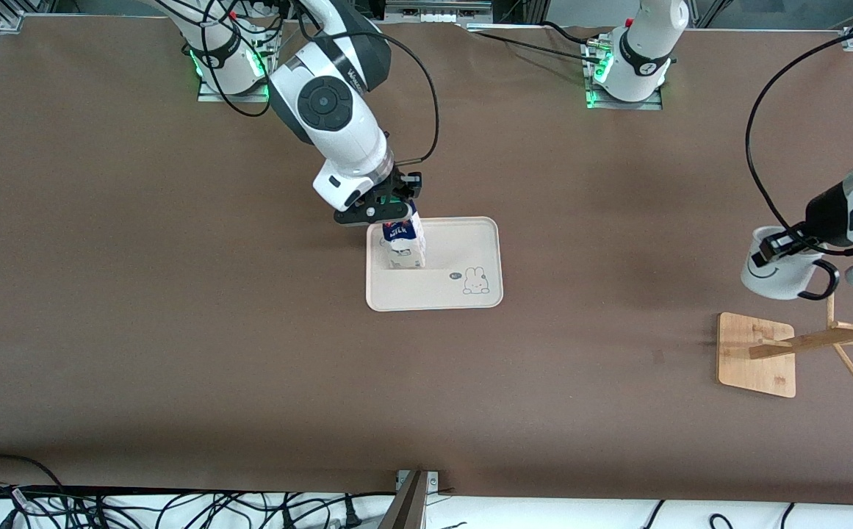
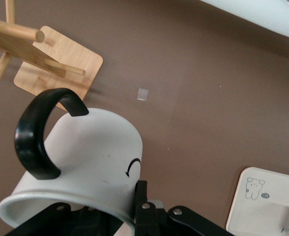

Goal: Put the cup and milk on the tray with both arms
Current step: 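Set the carton on the tray and open the right gripper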

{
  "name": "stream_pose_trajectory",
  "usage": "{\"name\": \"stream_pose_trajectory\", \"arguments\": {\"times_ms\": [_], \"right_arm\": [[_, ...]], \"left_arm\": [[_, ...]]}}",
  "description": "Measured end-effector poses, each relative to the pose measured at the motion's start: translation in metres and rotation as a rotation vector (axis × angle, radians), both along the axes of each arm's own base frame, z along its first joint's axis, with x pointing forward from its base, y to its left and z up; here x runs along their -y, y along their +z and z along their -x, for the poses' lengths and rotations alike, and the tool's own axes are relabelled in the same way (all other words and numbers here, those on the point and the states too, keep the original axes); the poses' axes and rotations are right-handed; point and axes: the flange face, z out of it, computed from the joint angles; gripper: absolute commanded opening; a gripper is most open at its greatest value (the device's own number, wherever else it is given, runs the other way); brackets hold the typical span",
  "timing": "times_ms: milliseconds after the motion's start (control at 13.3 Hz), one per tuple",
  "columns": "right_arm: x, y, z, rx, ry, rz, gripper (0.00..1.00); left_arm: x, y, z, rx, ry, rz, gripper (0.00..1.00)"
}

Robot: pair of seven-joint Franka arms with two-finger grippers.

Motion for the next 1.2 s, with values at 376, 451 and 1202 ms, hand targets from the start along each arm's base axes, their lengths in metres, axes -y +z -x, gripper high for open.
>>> {"name": "stream_pose_trajectory", "arguments": {"times_ms": [376,451,1202], "right_arm": [[0.007,-0.005,-0.006,-0.004,0.098,0.012,0.46],[0.011,-0.007,-0.008,-0.007,0.129,0.016,0.46],[0.038,-0.026,-0.038,-0.031,0.147,-0.002,0.46]], "left_arm": [[0.08,0.023,0.012,-0.075,-0.146,0.0,0.0],[0.092,0.026,0.014,-0.073,-0.166,0.0,0.0],[0.132,0.017,0.043,-0.263,-0.265,-0.013,0.0]]}}
